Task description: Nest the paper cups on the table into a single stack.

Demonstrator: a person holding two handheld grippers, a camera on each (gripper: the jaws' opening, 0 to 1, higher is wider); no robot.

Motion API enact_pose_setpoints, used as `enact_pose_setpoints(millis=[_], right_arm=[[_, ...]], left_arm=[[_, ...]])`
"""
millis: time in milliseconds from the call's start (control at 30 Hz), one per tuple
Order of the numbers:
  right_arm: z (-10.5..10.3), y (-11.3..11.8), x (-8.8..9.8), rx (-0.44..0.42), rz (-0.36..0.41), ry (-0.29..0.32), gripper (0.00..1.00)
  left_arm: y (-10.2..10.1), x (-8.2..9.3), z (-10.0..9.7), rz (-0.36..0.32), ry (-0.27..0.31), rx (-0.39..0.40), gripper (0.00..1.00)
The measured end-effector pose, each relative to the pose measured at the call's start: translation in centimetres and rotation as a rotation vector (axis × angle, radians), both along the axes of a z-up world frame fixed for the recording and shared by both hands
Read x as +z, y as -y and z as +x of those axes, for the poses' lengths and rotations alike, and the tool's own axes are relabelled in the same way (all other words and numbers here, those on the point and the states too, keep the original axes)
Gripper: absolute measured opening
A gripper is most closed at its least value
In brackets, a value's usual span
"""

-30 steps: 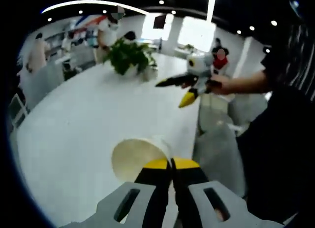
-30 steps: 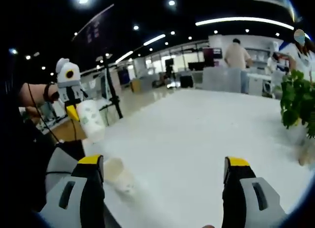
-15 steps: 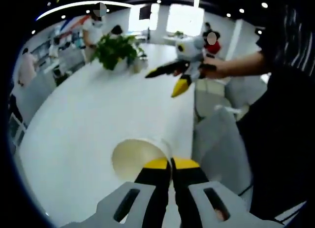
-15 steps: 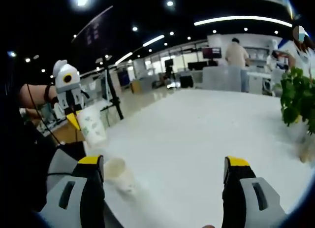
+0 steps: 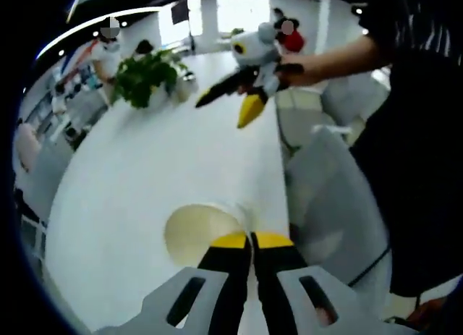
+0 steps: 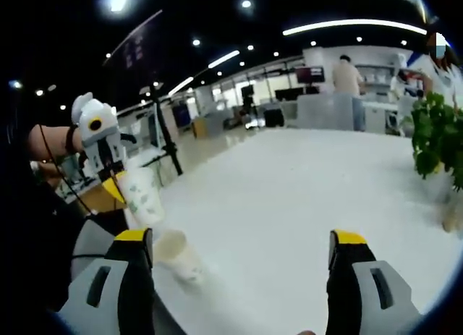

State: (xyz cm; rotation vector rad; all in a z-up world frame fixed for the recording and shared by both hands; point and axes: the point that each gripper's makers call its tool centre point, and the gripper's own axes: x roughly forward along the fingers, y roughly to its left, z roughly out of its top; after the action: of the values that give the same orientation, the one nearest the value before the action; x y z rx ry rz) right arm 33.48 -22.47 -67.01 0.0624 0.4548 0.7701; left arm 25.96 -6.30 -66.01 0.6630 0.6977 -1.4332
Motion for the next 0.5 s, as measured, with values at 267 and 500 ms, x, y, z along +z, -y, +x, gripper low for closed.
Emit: enact_pose_setpoints(millis=[267, 500], right_arm=[[0.0, 0.1, 0.2, -0.009, 0.012, -0.001, 0.99], [-0.1, 0.2, 0.2, -0.014, 0.016, -0.003, 0.99]], left_arm=[[0.1, -0.8, 0.1, 0.042, 0.044, -0.063, 0.0], [0.0, -1.5, 0.0, 0.076, 0.052, -0.095, 0.0]])
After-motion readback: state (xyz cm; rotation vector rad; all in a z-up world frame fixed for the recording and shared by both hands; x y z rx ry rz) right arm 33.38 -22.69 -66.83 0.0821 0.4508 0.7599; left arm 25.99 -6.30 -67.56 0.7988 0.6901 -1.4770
